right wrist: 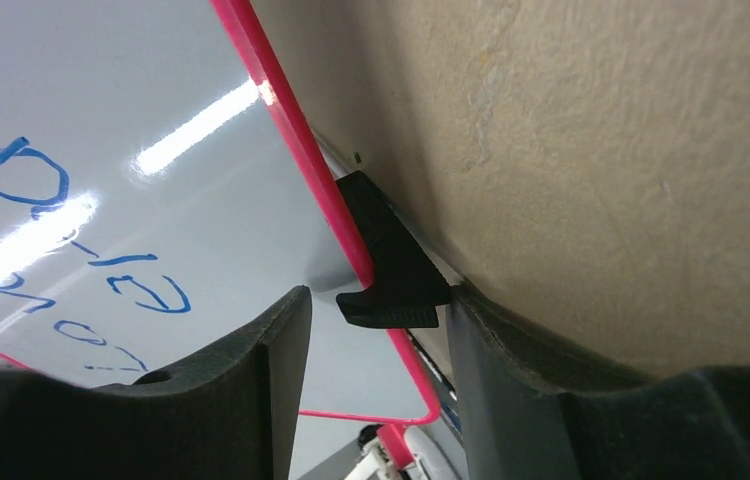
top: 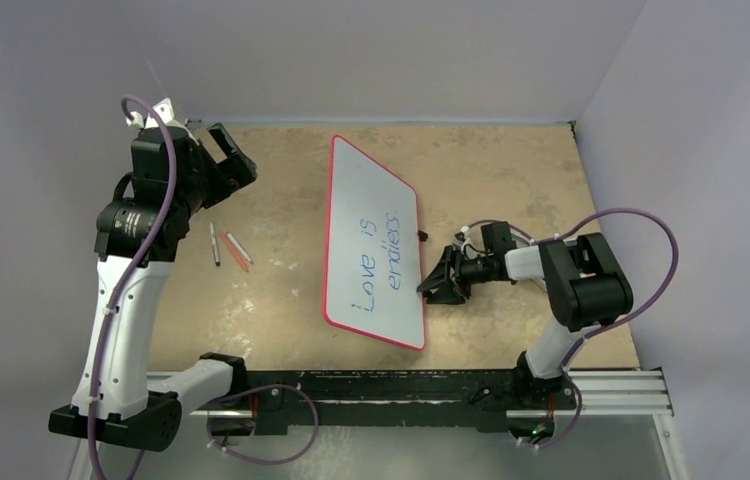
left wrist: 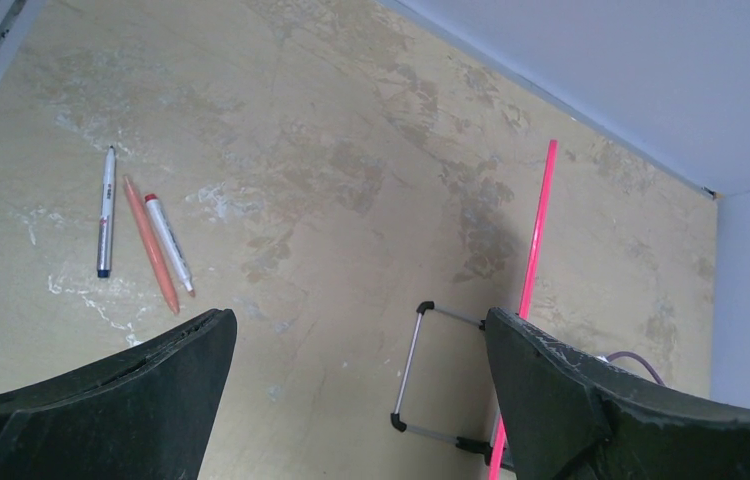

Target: Tie the shoes

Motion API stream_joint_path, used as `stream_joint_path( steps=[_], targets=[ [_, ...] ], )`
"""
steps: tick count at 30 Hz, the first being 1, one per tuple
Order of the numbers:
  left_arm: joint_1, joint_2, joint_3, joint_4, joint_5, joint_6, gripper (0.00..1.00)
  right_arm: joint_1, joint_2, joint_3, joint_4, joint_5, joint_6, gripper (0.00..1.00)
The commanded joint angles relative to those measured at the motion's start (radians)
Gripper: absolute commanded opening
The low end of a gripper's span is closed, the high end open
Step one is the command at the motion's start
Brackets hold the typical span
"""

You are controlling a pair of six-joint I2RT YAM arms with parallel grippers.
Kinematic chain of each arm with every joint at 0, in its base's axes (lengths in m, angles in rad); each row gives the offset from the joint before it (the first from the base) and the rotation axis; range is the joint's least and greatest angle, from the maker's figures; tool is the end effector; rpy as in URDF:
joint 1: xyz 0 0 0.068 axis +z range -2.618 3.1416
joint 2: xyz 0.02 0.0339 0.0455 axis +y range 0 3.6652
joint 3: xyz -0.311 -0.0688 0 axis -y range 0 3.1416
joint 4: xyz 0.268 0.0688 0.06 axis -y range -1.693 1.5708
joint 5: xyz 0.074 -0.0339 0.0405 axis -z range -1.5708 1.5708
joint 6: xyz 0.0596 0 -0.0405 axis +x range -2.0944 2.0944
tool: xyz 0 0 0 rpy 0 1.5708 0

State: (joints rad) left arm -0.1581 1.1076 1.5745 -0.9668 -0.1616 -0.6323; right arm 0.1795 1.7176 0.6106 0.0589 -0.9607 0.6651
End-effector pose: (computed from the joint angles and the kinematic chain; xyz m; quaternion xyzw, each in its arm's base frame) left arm 0.2088 -0.0236 0.5023 -0.2414 0.8236 -0.1317 0.4961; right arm 0.2796 0.1004 0.1146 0.0901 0.8603 0.5011 0.0261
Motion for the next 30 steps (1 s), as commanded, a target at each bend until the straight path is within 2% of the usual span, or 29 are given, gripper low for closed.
stream_joint_path(
  steps=[1, 5, 15, 22, 30],
  targets=[
    [0.006, -0.024, 0.018, 0.016, 0.011, -0.007, 0.95, 0.032, 0.049, -0.019, 0.257, 0.042, 0.177, 0.55],
    [0.006, -0.026, 0.037, -0.002, 0.011, -0.002, 0.95, 0.079, 0.084, -0.009, 0.371, 0.093, 0.288, 0.55],
    [0.006, -0.011, 0.166, -0.100, -0.042, 0.050, 0.95, 0.209, 0.222, 0.152, 0.463, 0.222, 0.465, 0.55],
    [0.006, -0.001, 0.263, -0.199, -0.090, 0.095, 0.95, 0.299, 0.368, 0.320, 0.547, 0.314, 0.635, 0.56],
    [0.006, -0.014, 0.313, -0.282, -0.115, 0.104, 0.95, 0.400, 0.522, 0.563, 0.514, 0.405, 0.726, 0.57]
  ],
)
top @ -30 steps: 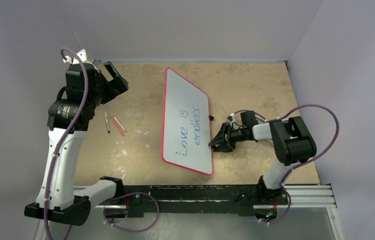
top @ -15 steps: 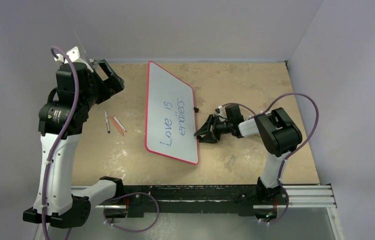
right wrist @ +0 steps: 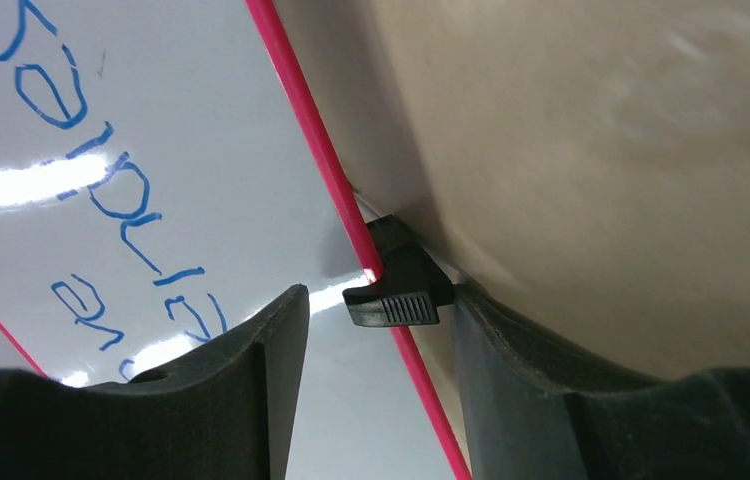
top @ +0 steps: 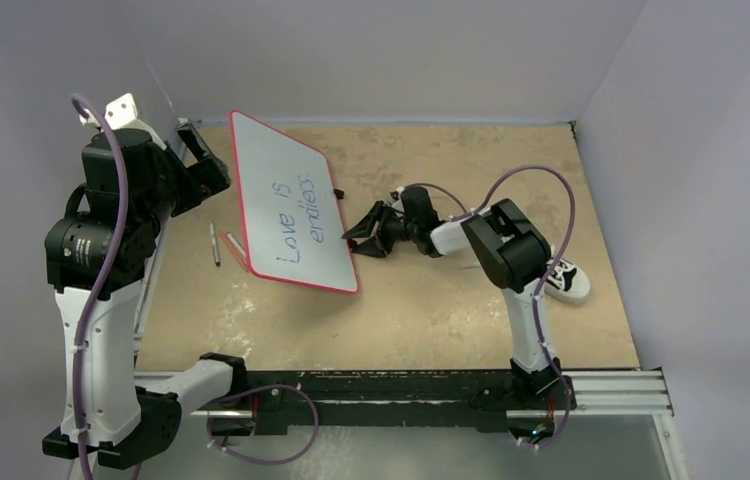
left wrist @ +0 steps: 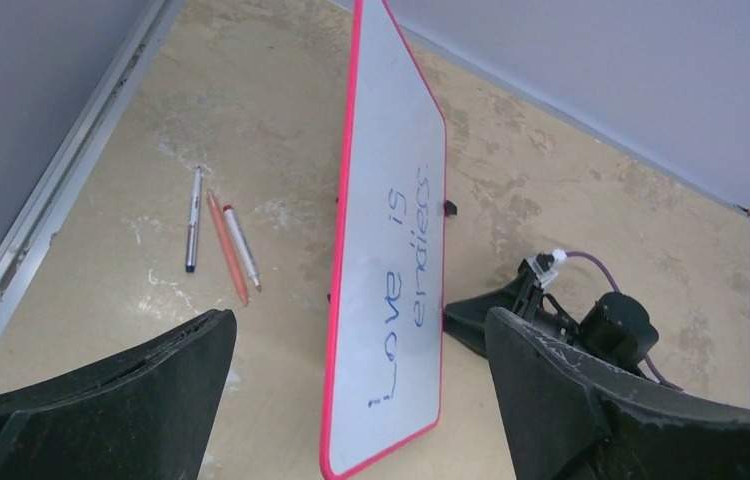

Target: Tie the shoes

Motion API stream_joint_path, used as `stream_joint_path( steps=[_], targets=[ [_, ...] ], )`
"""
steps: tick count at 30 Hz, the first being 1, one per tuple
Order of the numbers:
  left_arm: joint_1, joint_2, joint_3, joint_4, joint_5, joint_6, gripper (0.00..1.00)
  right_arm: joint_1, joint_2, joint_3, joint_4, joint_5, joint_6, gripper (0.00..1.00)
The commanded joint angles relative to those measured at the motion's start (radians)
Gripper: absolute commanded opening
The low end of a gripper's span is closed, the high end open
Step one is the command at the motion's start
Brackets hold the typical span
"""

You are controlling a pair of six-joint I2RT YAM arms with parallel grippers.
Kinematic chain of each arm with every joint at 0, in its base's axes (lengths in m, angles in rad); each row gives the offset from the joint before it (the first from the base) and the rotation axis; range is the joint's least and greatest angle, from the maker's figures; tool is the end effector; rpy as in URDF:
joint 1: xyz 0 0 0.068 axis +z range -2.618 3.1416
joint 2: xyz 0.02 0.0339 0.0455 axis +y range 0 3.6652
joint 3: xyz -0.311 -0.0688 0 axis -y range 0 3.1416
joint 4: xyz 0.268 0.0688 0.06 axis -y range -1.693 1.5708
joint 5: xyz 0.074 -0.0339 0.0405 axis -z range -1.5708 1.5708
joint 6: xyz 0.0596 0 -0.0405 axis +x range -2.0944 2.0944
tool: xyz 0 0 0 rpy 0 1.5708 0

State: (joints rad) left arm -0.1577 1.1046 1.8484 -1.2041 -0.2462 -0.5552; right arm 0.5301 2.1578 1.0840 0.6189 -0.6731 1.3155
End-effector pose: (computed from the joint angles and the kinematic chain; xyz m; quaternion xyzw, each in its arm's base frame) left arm 0.1552 -0.0100 0.5584 -0.2300 0.8140 -0.0848 0.5267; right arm 0.3963 0.2753 0.1125 0.1449 0.8067 0.5675 0.0783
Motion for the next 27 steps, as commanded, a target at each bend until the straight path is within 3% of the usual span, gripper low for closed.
stream_joint_path(
  steps=[1, 11, 14, 17, 23, 27],
  targets=[
    [0.006, -0.015, 0.039, -0.048, -0.032, 0.025, 0.95, 0.057, 0.103, 0.117, -0.055, 0.123, 0.081, 0.57],
    [0.006, 0.001, 0.049, -0.046, -0.011, 0.012, 0.95, 0.090, 0.206, 0.351, -0.174, 0.134, 0.029, 0.60],
    [0.006, 0.012, 0.048, -0.029, 0.008, 0.015, 0.95, 0.076, 0.170, 0.383, -0.253, 0.099, -0.083, 0.72],
    [0.006, 0.032, 0.047, -0.003, 0.045, 0.020, 0.95, 0.037, 0.067, 0.402, -0.446, 0.146, -0.305, 0.84],
    [0.005, 0.073, -0.011, 0.099, 0.179, 0.046, 0.96, -0.135, -0.211, 0.418, -0.916, 0.315, -0.720, 0.98],
    [0.003, 0.132, -0.030, 0.179, 0.289, 0.074, 0.97, -0.275, -0.421, 0.294, -1.108, 0.463, -0.858, 0.99]
  ],
)
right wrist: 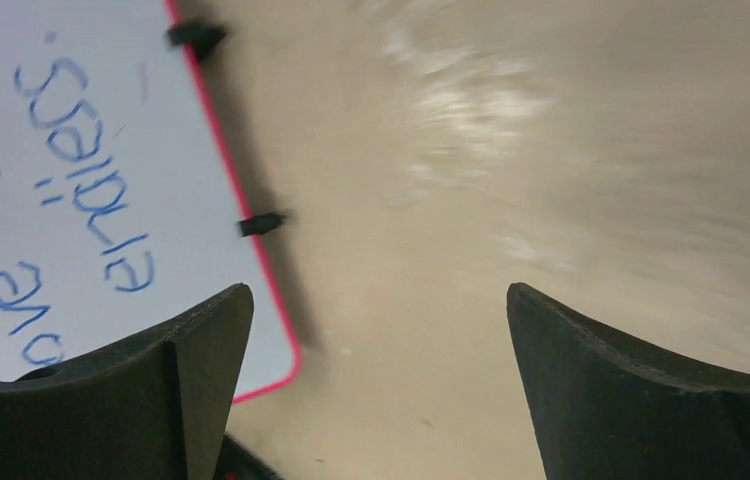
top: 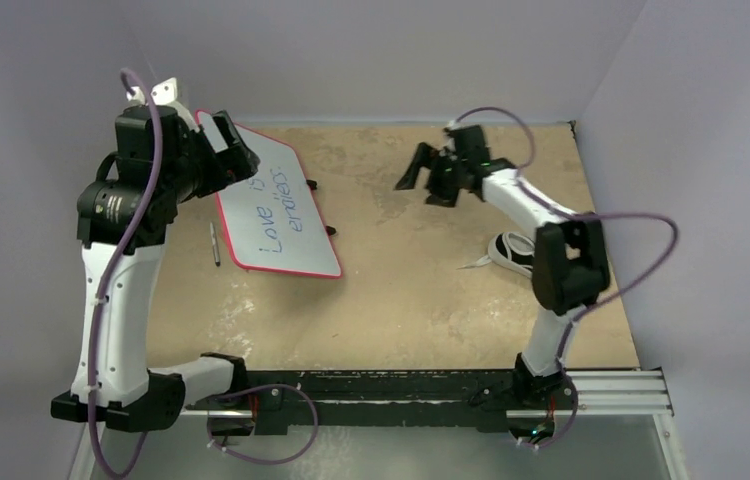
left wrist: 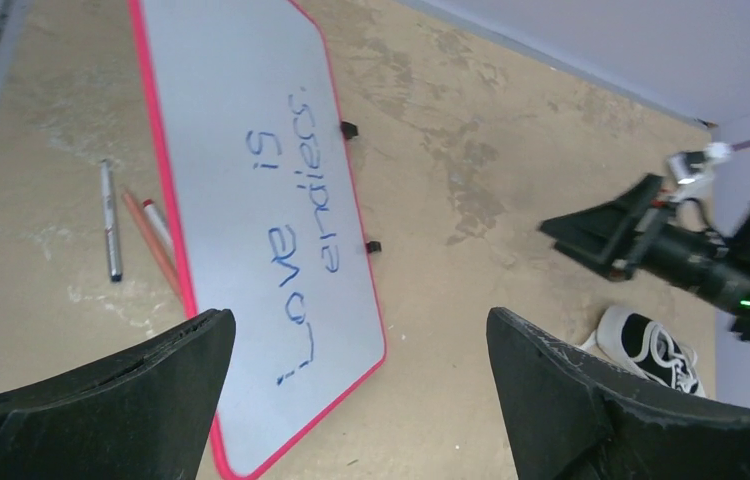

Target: Tie the shoes

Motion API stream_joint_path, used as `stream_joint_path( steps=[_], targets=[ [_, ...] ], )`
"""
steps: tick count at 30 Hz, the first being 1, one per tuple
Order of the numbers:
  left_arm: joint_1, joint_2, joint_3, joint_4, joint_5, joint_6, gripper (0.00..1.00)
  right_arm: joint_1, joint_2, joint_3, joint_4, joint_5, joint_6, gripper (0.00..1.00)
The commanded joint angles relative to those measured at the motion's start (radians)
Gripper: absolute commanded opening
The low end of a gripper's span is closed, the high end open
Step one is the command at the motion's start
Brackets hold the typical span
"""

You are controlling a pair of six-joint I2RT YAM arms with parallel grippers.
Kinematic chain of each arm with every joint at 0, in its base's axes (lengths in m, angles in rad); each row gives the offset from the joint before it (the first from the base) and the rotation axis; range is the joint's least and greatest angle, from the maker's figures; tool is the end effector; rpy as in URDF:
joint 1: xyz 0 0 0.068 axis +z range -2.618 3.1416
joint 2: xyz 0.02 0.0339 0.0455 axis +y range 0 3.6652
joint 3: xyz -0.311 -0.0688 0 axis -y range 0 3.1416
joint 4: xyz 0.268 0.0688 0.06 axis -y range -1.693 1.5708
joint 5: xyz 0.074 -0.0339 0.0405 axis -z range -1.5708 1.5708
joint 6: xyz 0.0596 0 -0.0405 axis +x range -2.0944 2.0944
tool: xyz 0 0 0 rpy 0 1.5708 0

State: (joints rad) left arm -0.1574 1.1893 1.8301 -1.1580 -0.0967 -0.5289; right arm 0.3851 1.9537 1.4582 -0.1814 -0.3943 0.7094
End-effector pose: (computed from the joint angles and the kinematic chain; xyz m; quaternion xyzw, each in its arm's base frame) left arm 0.1975 -0.0255 0.5445 -0.1833 0.8441 -0.1296 0.4870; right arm 0.4558 0.2094 0.2465 0.0592 0.8864 0.3714 0.2700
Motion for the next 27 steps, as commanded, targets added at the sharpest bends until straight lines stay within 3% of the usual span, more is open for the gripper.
stream_joint_path(
  steps=[1, 4, 7, 12, 17, 19, 22, 27],
  targets=[
    [-0.005, 0.071, -0.010, 0.152, 0.171, 0.042, 0.97, -0.177, -0.272, -0.131, -0.332, 0.209, -0.265, 0.99],
    [-0.067, 0.146, -0.002, 0.233, 0.226, -0.001, 0.97, -0.310, -0.379, -0.217, -0.469, 0.335, -0.258, 0.99],
    [-0.215, 0.234, 0.053, 0.281, 0.164, 0.004, 0.97, -0.399, -0.434, -0.197, -0.658, 0.469, -0.192, 0.99],
    [-0.355, 0.410, 0.162, 0.314, 0.130, 0.023, 0.98, -0.536, -0.516, -0.244, -0.783, 0.502, 0.005, 0.97],
    [-0.410, 0.515, 0.248, 0.378, 0.113, 0.012, 0.98, -0.635, -0.520, -0.364, -0.701, 0.398, 0.134, 0.60],
    [-0.425, 0.534, 0.265, 0.391, 0.111, 0.022, 0.98, -0.641, -0.490, -0.392, -0.615, 0.359, 0.147, 0.55],
    [-0.459, 0.517, 0.243, 0.402, 0.081, 0.040, 0.98, -0.650, -0.437, -0.387, -0.549, 0.325, 0.177, 0.56],
    [-0.482, 0.415, 0.165, 0.375, 0.057, 0.041, 0.98, -0.650, -0.433, -0.355, -0.605, 0.306, 0.170, 0.69]
  ],
)
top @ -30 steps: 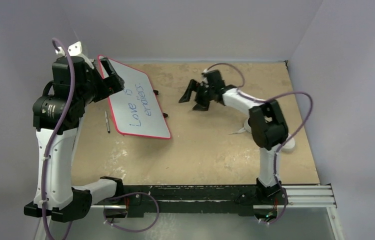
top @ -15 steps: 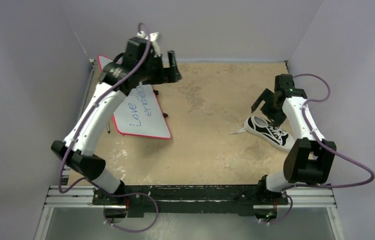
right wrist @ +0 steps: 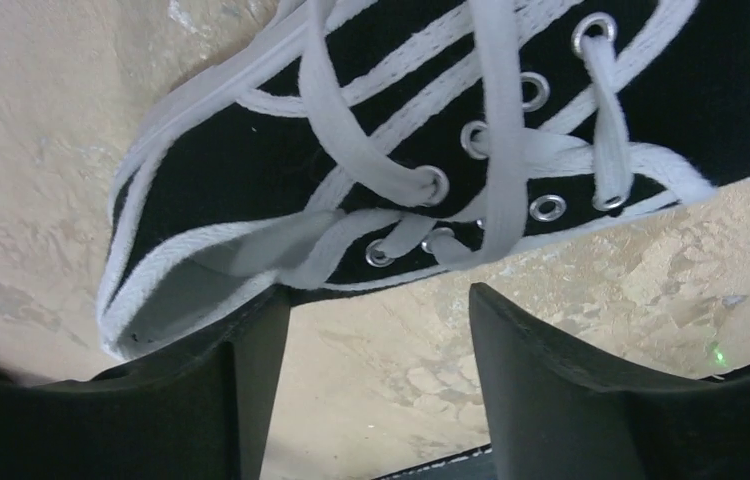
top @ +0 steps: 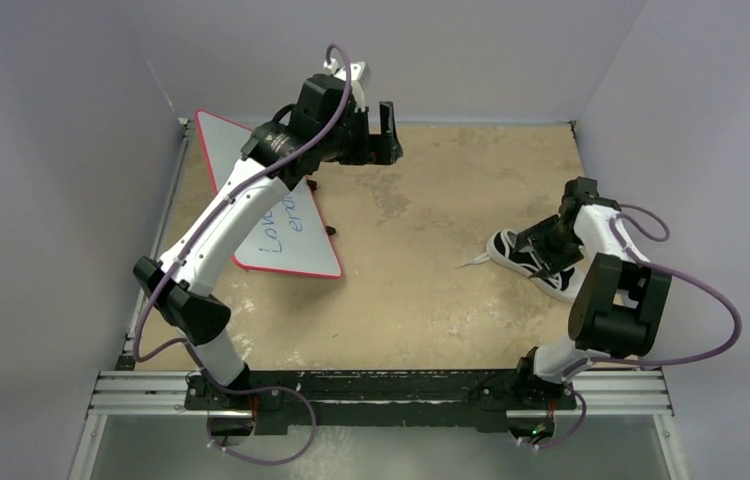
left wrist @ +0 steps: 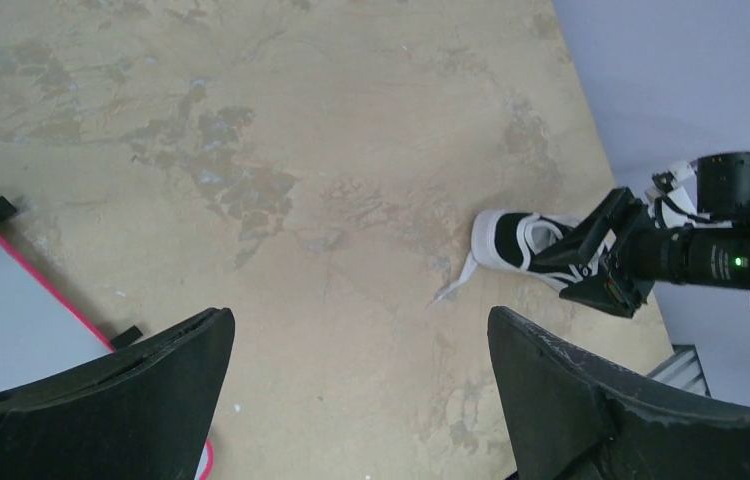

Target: Tie the shoes

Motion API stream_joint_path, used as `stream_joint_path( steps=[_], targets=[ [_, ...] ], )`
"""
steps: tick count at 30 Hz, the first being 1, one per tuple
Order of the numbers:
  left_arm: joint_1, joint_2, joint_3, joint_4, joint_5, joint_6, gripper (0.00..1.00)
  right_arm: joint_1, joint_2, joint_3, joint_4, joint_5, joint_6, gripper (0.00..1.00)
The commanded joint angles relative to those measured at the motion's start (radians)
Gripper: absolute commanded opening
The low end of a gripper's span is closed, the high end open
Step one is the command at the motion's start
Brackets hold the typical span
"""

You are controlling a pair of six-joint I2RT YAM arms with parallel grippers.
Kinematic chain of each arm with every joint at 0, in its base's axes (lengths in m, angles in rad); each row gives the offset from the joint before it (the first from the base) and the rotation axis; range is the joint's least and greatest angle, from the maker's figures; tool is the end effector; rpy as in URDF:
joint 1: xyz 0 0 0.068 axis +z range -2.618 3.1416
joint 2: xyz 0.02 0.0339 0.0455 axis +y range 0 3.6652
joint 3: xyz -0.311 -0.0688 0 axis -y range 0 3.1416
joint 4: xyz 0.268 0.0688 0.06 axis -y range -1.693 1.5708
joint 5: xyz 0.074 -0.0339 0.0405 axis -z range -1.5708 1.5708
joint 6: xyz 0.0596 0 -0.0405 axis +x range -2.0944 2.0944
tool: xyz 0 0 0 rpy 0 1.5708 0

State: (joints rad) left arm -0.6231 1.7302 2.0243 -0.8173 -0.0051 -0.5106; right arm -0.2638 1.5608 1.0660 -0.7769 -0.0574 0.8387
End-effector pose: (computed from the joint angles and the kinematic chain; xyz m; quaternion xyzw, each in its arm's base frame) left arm 0.3447 -0.2473 0.4889 0.0474 0.8646 -0.2667 0.4231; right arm 0.3104 -0.0803 0.2225 0.5141 0.8443 0.0694 0.1348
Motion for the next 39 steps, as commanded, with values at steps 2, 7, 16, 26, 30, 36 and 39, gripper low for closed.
stream_joint_path(
  steps=[2, 7, 16, 26, 30, 36, 39],
  targets=[
    [-0.018, -0.188, -0.079, 0.029, -0.051, 0.021, 0.98, -0.001, -0.106, 0.024, -0.037, -0.026, 0.065, 0.72],
    [-0.017, -0.327, -0.187, 0.002, -0.051, 0.020, 0.98, -0.002, -0.173, 0.003, 0.014, 0.024, 0.117, 0.76],
    [-0.018, -0.422, -0.183, -0.042, -0.008, 0.034, 0.99, 0.024, 0.020, 0.033, 0.082, 0.040, 0.307, 0.73],
    [-0.018, -0.474, -0.195, -0.090, -0.056, 0.072, 0.99, 0.092, 0.026, -0.046, 0.079, 0.092, 0.403, 0.64],
    [-0.018, -0.482, -0.227, -0.058, -0.061, 0.063, 0.99, 0.110, -0.070, -0.098, 0.075, 0.128, 0.392, 0.72],
    [-0.018, -0.475, -0.242, -0.028, -0.047, 0.041, 0.99, 0.110, -0.063, -0.121, 0.074, 0.091, 0.377, 0.77],
    [-0.017, -0.464, -0.220, -0.044, -0.042, 0.052, 0.99, 0.111, -0.062, -0.119, 0.097, 0.086, 0.401, 0.77]
  ],
)
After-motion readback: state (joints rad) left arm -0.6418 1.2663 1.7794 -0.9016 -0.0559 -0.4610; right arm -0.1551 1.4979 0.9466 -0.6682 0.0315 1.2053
